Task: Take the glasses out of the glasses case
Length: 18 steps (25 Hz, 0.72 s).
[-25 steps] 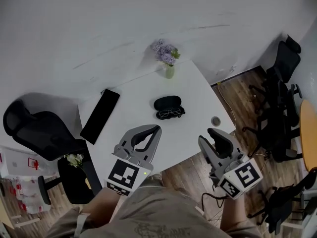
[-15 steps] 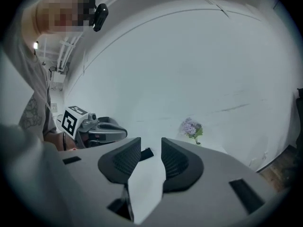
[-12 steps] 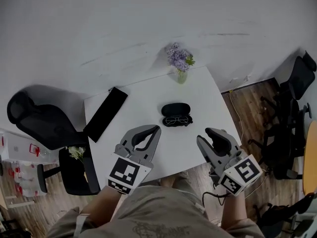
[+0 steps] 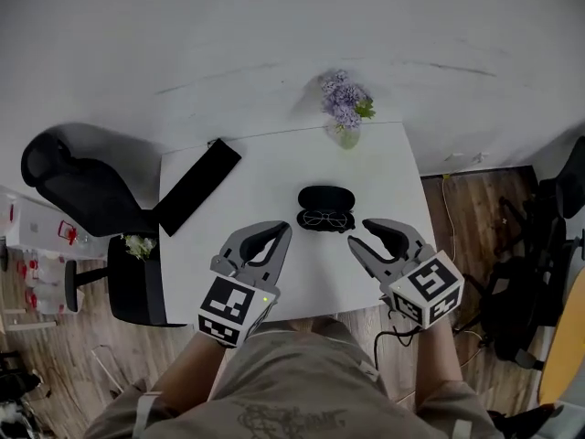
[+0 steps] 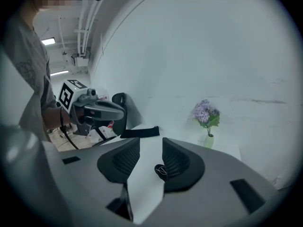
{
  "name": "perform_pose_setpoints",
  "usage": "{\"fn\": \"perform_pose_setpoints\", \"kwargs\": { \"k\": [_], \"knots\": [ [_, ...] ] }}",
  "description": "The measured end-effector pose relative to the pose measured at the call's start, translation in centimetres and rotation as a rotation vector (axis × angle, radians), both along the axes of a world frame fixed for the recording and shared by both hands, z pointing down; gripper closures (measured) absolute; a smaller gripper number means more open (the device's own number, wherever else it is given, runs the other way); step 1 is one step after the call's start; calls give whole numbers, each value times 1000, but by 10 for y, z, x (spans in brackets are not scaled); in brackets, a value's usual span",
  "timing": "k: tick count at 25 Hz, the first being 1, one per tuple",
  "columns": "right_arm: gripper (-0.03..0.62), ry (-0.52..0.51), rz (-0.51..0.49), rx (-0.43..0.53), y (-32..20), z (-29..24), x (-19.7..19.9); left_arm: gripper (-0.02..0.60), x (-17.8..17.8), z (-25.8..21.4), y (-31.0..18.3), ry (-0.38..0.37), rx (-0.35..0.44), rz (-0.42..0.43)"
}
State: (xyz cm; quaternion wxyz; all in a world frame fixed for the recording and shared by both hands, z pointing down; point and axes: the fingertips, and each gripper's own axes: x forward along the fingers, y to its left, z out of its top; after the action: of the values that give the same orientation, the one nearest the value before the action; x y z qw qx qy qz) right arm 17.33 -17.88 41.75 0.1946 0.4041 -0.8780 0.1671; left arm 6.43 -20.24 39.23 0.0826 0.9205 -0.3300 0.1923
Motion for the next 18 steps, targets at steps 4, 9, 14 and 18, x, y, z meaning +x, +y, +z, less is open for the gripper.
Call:
{"fn": "perform_pose_setpoints", "kwargs": {
  "k": [4,9,14,18],
  "knots": [
    [423,81,-84,-63,-19,40,5,566,3,20,-5,-35,-36,-39],
    [414,152,-157,-164,-37,93,0,566,4,47,-14,-75,-83,-64],
    [413,205,-211,-250,-51,146,-5,566,3,77,-22,-101,-142,-75],
    [413,253,-245,-299,-59,182,-12,566,-1,102,-27,-124,-190,-75]
  ]
}}
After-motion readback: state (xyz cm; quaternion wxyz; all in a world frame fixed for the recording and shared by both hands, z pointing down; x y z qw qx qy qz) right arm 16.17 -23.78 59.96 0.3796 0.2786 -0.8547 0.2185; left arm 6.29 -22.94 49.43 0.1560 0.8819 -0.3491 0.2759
